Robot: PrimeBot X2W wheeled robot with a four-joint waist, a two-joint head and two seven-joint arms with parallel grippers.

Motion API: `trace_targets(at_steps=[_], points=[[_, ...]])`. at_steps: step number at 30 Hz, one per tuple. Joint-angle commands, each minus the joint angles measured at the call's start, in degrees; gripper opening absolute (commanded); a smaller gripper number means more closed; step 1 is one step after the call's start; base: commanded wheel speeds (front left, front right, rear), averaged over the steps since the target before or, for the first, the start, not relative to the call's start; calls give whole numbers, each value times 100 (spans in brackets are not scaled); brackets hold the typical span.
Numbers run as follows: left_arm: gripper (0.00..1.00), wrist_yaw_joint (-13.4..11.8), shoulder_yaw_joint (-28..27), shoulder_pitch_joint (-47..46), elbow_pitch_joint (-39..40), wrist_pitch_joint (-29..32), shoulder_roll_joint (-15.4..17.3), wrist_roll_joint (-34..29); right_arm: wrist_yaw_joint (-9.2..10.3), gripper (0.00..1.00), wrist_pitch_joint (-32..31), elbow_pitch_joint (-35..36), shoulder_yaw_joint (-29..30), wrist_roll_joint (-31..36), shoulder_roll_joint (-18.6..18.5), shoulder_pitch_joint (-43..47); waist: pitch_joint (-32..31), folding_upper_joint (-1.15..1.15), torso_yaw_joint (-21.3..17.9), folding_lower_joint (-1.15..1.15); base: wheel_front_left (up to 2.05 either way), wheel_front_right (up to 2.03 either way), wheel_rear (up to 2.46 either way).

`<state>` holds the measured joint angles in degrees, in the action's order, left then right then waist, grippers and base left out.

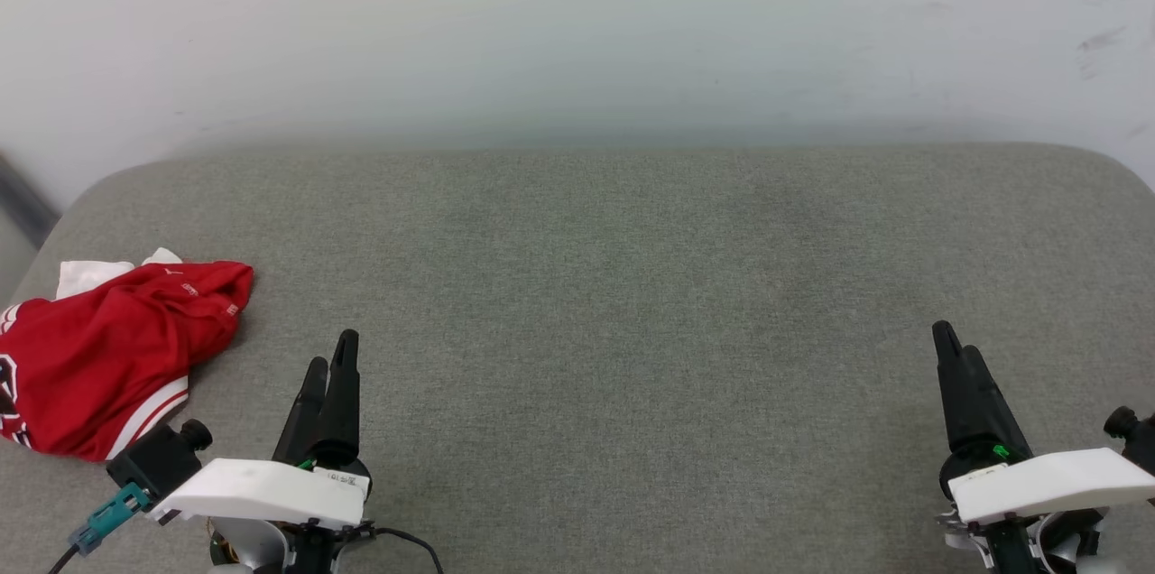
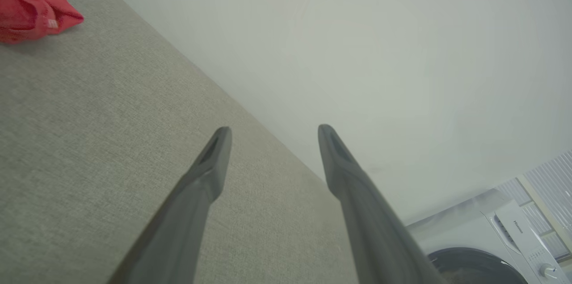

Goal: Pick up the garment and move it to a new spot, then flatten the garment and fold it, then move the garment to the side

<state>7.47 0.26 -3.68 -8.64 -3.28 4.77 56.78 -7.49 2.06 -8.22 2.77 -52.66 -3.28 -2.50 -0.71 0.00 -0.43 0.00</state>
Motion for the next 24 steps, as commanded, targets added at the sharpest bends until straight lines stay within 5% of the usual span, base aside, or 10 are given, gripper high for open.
trace_targets(at_steps=[1,24], points=[[100,2,0,-16,108,-58,45,-212,0,100,35,119,-11,252,-8,-51,-2,0,0,0,0,0,0],[100,-21,58,43,24,-463,159,-2446,0,100,114,262,-53,2467,30,101,-30,0,7,0,0,0,0]])
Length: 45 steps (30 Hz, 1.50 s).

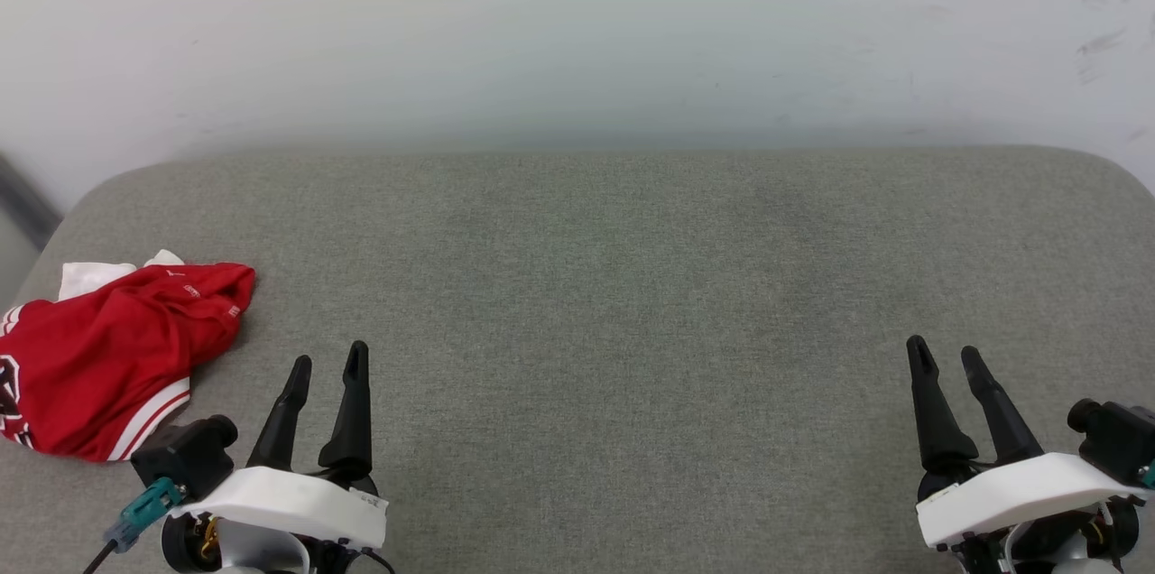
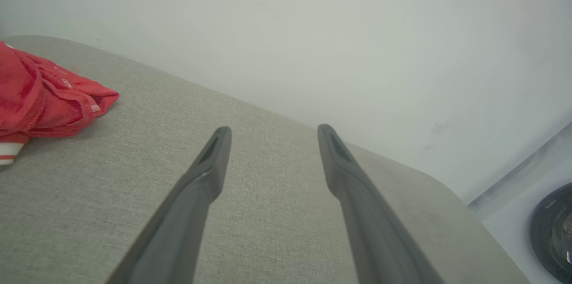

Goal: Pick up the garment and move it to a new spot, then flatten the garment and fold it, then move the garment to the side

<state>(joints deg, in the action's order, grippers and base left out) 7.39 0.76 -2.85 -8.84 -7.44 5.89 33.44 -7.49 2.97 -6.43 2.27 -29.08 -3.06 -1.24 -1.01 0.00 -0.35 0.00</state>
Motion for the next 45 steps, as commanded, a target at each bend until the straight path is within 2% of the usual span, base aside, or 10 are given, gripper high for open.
trace_targets(at_steps=[1,20,45], points=[[100,-17,17,-44,41,-59,54,-197,0,100,22,90,3,196,9,-21,-2,0,-1,0,0,0,0],[100,-97,176,-153,-150,-332,233,-1392,0,100,68,198,59,1363,19,19,-67,0,44,0,0,0,0],[100,-134,232,-273,-386,-617,304,-2476,1,100,374,132,182,2264,23,-41,-49,0,41,0,0,0,0]])
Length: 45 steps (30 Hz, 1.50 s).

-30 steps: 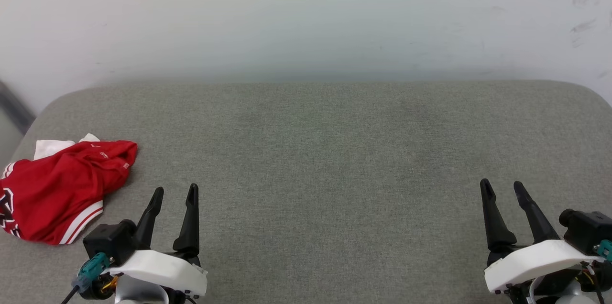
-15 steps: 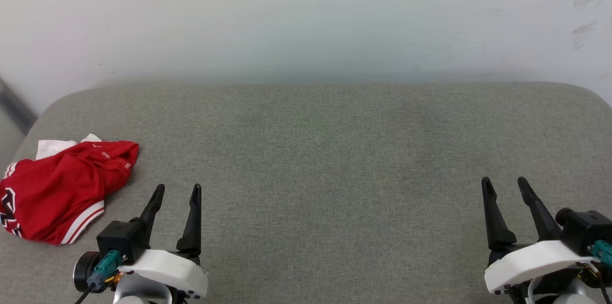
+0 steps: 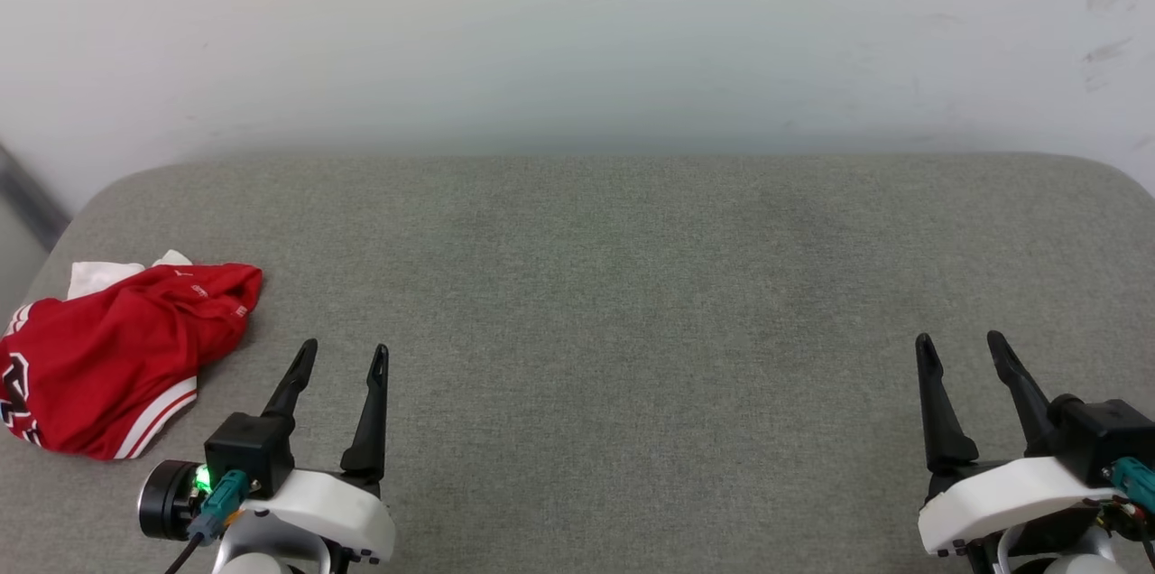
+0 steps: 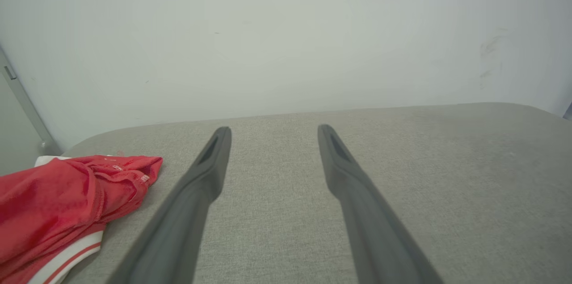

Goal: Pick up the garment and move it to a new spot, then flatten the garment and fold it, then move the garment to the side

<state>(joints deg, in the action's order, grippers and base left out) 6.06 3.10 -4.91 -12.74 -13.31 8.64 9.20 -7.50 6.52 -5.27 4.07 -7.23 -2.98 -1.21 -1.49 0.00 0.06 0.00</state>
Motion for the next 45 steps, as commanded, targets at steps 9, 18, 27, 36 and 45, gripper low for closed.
trace_targets(at_steps=[9,18,27,36,45], points=[[100,14,-80,-13,-93,-126,-8,-316,2,100,155,-45,-10,295,16,-84,-19,0,-61,0,0,0,0],[100,24,-132,-23,-135,-195,-65,-530,2,100,258,-84,10,473,18,-112,-4,0,-53,0,0,0,0],[100,44,-240,-93,-195,-190,-142,-444,2,100,243,-20,19,414,18,-106,-20,0,258,0,0,0,0],[100,81,-297,-331,-281,-190,-169,-400,2,100,204,99,-167,380,16,-148,1,0,1153,0,0,0,0],[100,80,-518,-403,-259,-190,-184,-305,3,100,184,164,-340,355,15,-238,21,0,2196,0,0,0,0]])
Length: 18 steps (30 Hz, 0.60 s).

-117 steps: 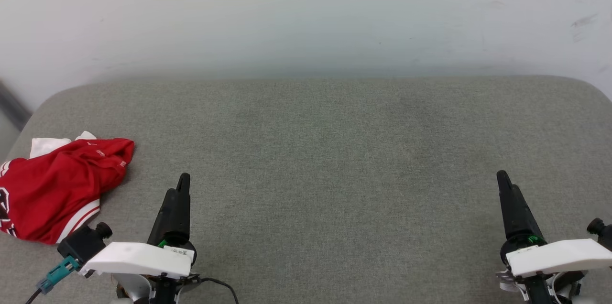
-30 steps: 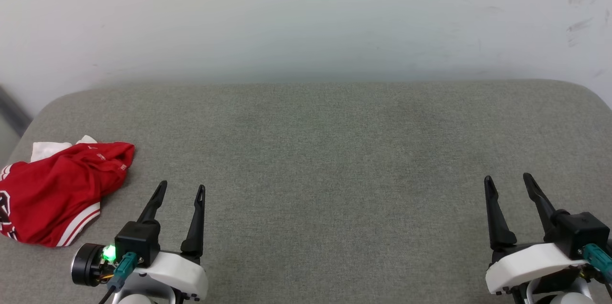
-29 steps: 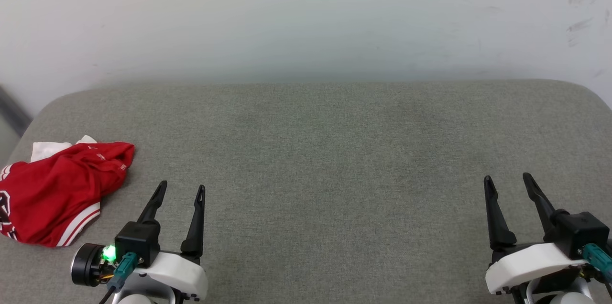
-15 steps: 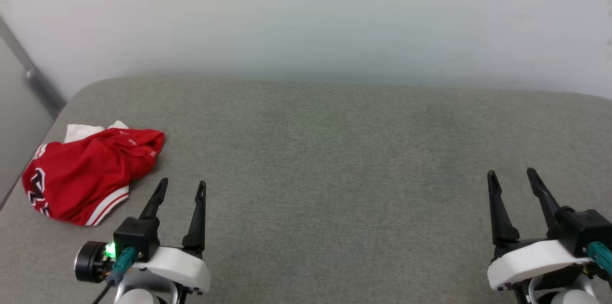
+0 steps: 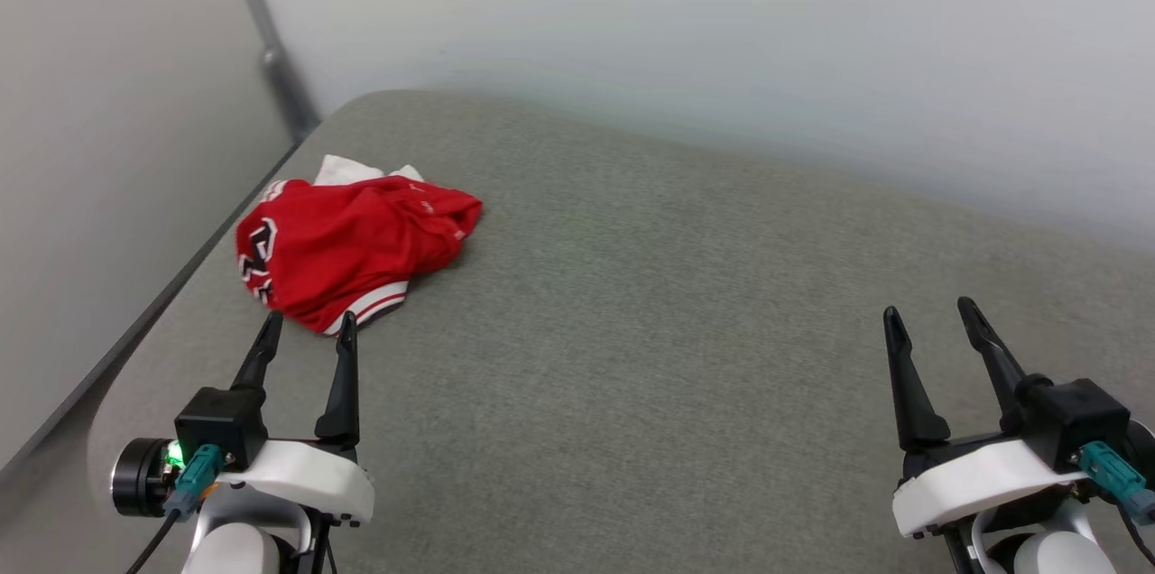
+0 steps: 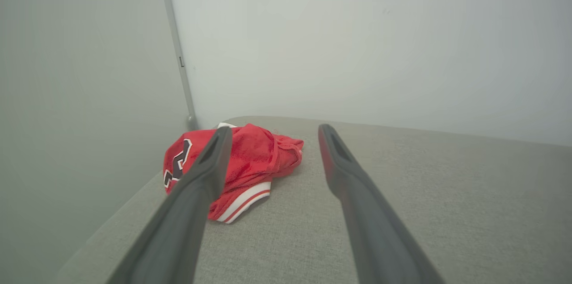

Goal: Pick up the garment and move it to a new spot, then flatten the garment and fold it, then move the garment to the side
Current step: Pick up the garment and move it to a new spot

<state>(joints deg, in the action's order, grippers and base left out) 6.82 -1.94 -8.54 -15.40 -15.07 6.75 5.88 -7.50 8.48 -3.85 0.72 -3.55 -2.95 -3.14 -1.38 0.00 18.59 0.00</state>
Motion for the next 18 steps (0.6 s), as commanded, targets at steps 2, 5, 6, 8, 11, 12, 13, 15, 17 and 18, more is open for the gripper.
trace_targets(at_steps=[2,5,6,8,11,12,13,15,17,18], points=[[100,2,-68,-48,19,-14,8,29,3,100,-18,22,-36,-23,12,-48,12,0,557,0,0,0,0],[100,-16,-131,-7,52,-14,0,2,3,100,-7,37,-91,-22,10,-32,18,0,849,0,0,0,0],[100,-16,-143,6,52,-14,2,-15,3,100,-6,39,-111,-34,9,-34,22,0,937,0,0,0,0],[100,-19,-225,40,78,-14,21,1,2,100,-30,31,-182,-51,10,-100,61,0,1044,0,0,0,0],[100,-57,-366,101,155,-14,-12,49,3,100,-54,-14,-332,-54,8,-233,148,0,1104,0,0,0,0],[100,-57,-366,101,155,-14,-12,49,3,100,-54,-14,-332,-54,8,-233,148,0,1104,0,0,0,0],[100,-59,-409,117,173,-14,-28,54,3,100,-58,-43,-385,-61,6,-260,167,0,1115,0,0,0,0],[100,-56,-482,139,232,-14,-43,70,3,100,-65,-83,-452,-75,7,-339,203,0,1136,0,0,0,0],[100,-48,-530,173,264,-14,-52,66,3,100,-55,-123,-485,-55,8,-407,226,0,1147,0,0,0,0],[100,-41,-543,181,276,-14,-57,66,3,100,-47,-138,-495,-51,8,-422,235,0,1151,0,0,0,0]])
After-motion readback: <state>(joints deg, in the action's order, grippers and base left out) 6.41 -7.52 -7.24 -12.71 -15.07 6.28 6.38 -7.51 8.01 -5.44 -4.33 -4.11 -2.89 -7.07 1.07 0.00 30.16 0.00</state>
